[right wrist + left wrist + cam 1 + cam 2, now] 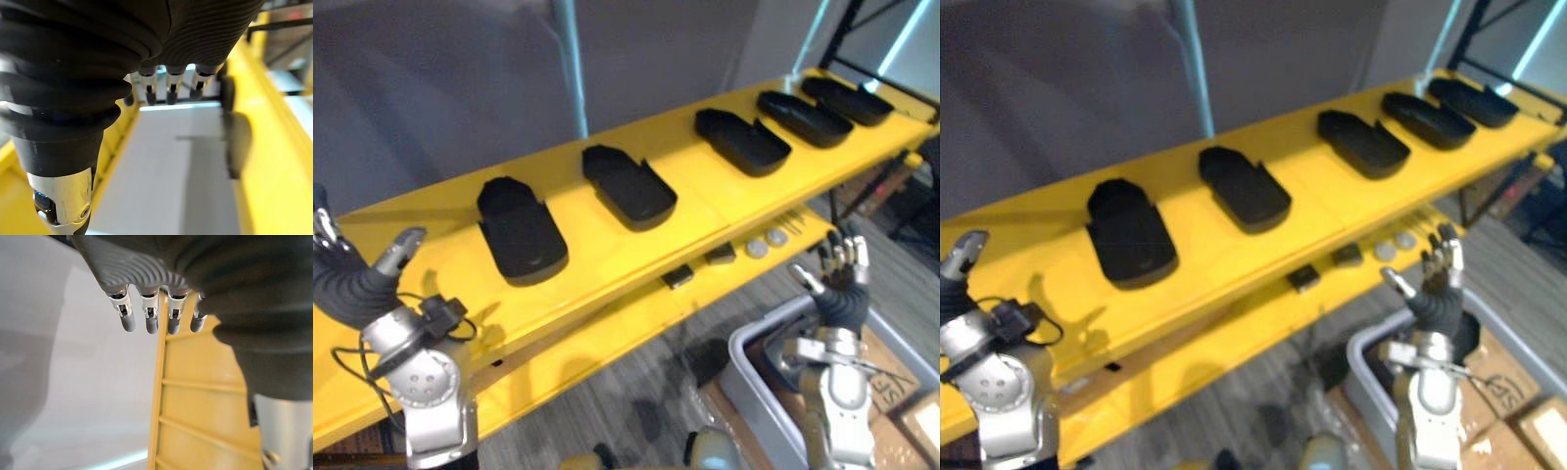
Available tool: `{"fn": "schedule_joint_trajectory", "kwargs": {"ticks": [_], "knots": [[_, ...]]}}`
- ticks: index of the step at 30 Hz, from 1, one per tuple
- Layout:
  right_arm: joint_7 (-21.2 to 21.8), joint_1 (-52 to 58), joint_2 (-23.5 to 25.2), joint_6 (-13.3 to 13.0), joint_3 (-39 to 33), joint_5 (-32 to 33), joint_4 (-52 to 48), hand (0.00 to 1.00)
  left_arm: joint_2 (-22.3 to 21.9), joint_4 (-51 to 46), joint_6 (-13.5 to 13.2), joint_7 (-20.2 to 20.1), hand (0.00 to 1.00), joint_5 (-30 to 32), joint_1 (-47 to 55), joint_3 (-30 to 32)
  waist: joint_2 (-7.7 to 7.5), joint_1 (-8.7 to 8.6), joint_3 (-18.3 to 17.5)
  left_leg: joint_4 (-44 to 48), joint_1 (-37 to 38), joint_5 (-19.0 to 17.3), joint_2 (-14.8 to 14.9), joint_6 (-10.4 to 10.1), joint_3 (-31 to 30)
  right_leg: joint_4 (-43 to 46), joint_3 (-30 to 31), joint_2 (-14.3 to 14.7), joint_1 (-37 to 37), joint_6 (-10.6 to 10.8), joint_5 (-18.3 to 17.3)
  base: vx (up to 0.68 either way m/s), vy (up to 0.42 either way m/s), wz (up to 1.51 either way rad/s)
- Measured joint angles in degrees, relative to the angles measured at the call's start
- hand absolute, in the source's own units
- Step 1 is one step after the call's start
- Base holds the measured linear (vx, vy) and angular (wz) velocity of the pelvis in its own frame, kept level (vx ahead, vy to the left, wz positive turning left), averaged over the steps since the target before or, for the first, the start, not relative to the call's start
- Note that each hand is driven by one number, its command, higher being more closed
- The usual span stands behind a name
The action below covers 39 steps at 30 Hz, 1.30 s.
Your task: Walk over and take plastic housings, then place them on the shelf
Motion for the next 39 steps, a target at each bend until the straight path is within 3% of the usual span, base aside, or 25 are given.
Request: {"fn": "schedule_joint_trajectory", "kwargs": {"ticks": [1, 3, 5, 7, 8, 9, 10, 12, 14, 16, 17, 20, 23, 29, 31, 34, 37, 39], "knots": [[0.4, -0.4, 0.0, -0.1, 0.2, -0.2, 0.7, 0.0, 0.0, 0.0, -0.1, -0.2, 0.0, 0.0, 0.8, 0.5, -0.21, 0.52, -0.2, 0.8, -0.3, 0.0, 1.0, 0.1, 0.5, -3.6, -0.8, -1.5, 3.5, 0.4, 0.4, 0.05, -0.031, -0.51], [0.4, -3.0, 0.0, -0.8, 2.3, -0.5, 3.7, 0.0, 0.4, 0.9, -0.1, -0.2, 0.0, 0.0, 2.1, 2.3, 0.06, 1.9, 0.0, 1.3, -0.7, 0.0, 3.5, -0.1, 2.2, -13.0, -2.1, -2.0, 7.1, 4.4, -2.4, -0.06, -0.119, -0.67], [0.4, -7.4, -0.1, -1.9, 4.2, -1.3, 8.1, 0.0, 0.9, 3.5, 0.0, -0.1, 0.0, 0.0, 1.7, 3.9, -0.61, 3.36, -0.7, 2.6, -3.2, 0.9, 6.5, -1.5, 4.6, -35.3, -2.4, 0.6, 11.0, 11.1, -5.2, -0.13, -0.247, -0.6], [0.3, -9.6, -0.1, -3.0, 3.9, -1.1, 9.4, 0.0, 1.0, 5.7, 0.0, 0.1, 0.0, 0.0, 0.5, 4.3, -1.67, 3.76, -1.2, 5.8, -6.5, 0.8, 7.5, -2.5, 4.7, -47.7, -2.3, 2.4, 12.5, 14.1, -3.1, -0.12, -0.33, -0.25], [0.2, -10.7, -0.1, -3.5, 3.7, -0.6, 9.3, 0.0, 0.8, 6.4, 0.0, 0.8, 0.0, -0.1, -0.1, 4.5, -3.27, 4.41, -1.0, 9.1, -8.3, -0.1, 7.5, -3.8, 4.9, -51.1, -2.8, 2.5, 13.1, 14.4, 0.3, -0.11, -0.447, -0.42], [0.3, -11.0, -0.8, -3.7, 3.8, -0.6, 9.3, 0.0, -0.7, 6.0, -0.2, 1.1, 0.0, 0.0, 0.1, 4.6, -3.23, 5.73, -0.6, 12.0, -8.3, -1.5, 8.2, -6.2, 6.2, -54.7, -3.8, 2.9, 14.9, 16.2, -3.2, -0.1, -0.437, -0.58], [0.4, -11.1, -1.5, -3.6, 3.8, -0.6, 9.2, 0.0, -2.0, 5.5, -0.3, 1.1, 0.0, 0.1, 0.4, 4.8, -2.24, 6.1, -0.4, 13.3, -8.4, -2.1, 9.2, -7.0, 6.4, -57.7, -3.8, 4.1, 16.3, 15.4, -3.5, -0.07, -0.341, -0.58], [0.5, -9.8, -3.4, -1.9, 3.9, 0.3, 9.0, 0.0, -6.7, 2.2, -0.3, 0.1, 0.0, 0.2, 3.4, 5.0, 2.24, 5.35, -0.7, 14.1, -9.1, -2.0, 11.7, -8.4, 2.9, -63.8, -1.8, 8.7, 17.7, 13.2, -0.1, -0.09, -0.28, -0.57], [0.6, -9.9, -3.3, -1.0, 4.6, 0.6, 8.7, 0.0, -8.7, -2.6, -0.6, -0.9, 0.0, 0.1, 7.2, 6.8, 3.12, 6.63, -0.7, 10.6, -6.7, -2.1, 11.1, -8.4, -5.6, -64.8, 4.8, 10.8, 15.2, 11.5, 1.2, -0.06, -0.263, -1.44], [1.2, -8.1, -3.2, -1.2, 4.7, 2.0, 6.0, 0.0, -10.8, -6.0, -1.8, -2.1, 0.0, 0.4, 9.7, 6.3, 2.82, 6.65, -0.6, 7.2, -3.8, -2.3, 11.1, -8.7, -10.0, -65.3, 9.8, 12.3, 13.1, 10.8, 1.5, -0.03, -0.204, -1.56], [1.8, -6.2, -3.2, -1.6, 4.0, 2.8, 3.5, 0.0, -11.7, -6.4, -2.1, -3.3, 0.0, 1.3, 10.4, 5.3, 2.8, 5.34, -0.5, 5.9, -2.3, -2.6, 11.1, -9.2, -10.0, -65.3, 11.1, 12.6, 12.5, 10.6, 1.7, -0.02, -0.106, -1.03], [1.5, -2.5, -3.0, -3.4, 2.1, 2.6, -0.5, 0.0, -11.3, -6.4, -2.7, -5.8, 0.0, 2.8, 10.5, 1.8, 1.78, 2.14, 0.0, 5.4, -0.5, -3.8, 10.9, -12.0, -7.5, -65.3, 13.2, 12.1, 11.1, 10.3, 2.7, 0.0, 0.034, -0.7], [-1.0, 0.2, -0.8, -4.4, 1.2, 2.5, -2.5, 0.0, -10.1, -6.3, -2.9, -9.9, 0.0, 2.9, 9.8, -3.0, 0.73, 1.5, -0.1, 5.5, 0.1, -4.2, 9.5, -12.2, -5.2, -65.3, 13.6, 10.4, 8.7, 10.1, 4.4, -0.01, 0.094, -0.73], [-5.9, 4.2, 1.2, -4.4, -3.3, 0.5, -3.5, 0.0, -7.9, -5.0, -3.7, -23.2, 0.0, -4.1, 8.1, -11.5, 2.43, -0.23, 0.1, 5.5, 1.0, -5.5, 8.6, -11.8, -5.0, -64.8, 16.5, 10.1, 7.4, 11.9, 6.5, 0.02, 0.01, -0.32], [-6.0, 5.1, 1.7, -4.1, -4.2, 0.6, -3.5, 0.0, -7.0, -3.9, -2.1, -27.1, 0.0, -4.5, 8.1, -15.4, 2.45, -0.39, 0.2, 5.5, 1.0, -6.0, 8.6, -11.9, -5.0, -64.8, 17.8, 10.4, 6.7, 12.0, 7.1, -0.02, -0.011, -0.24], [-5.8, 6.1, 3.5, -2.5, -2.8, 0.5, -2.8, 0.0, -5.7, 2.3, 3.9, -34.1, 0.0, -8.3, 8.6, -22.8, 2.18, -1.29, 0.4, 6.8, 0.8, -7.4, 8.6, -12.0, -4.9, -65.2, 18.6, 10.4, 6.5, 11.7, 6.9, -0.05, -0.002, -0.15], [-6.3, 5.3, 3.5, -1.3, 0.7, 0.3, -0.8, 0.0, -5.4, 9.6, 8.9, -36.2, 0.0, -8.0, 8.6, -29.0, 1.7, -1.25, 0.6, 8.0, -1.3, -8.6, 8.4, -12.0, -4.8, -65.2, 18.1, 10.2, 4.9, 11.2, 6.0, -0.07, -0.007, -0.15], [-8.9, 2.0, 2.9, -0.6, 3.3, -0.5, 2.5, 0.0, -5.4, 16.6, 12.4, -36.1, 0.0, -7.8, 7.8, -31.9, 2.65, -1.17, 1.4, 8.4, -4.3, -8.3, 8.5, -11.8, -5.5, -64.7, 16.4, 10.1, 2.4, 10.3, 2.8, -0.02, 0.002, -0.03]]}}
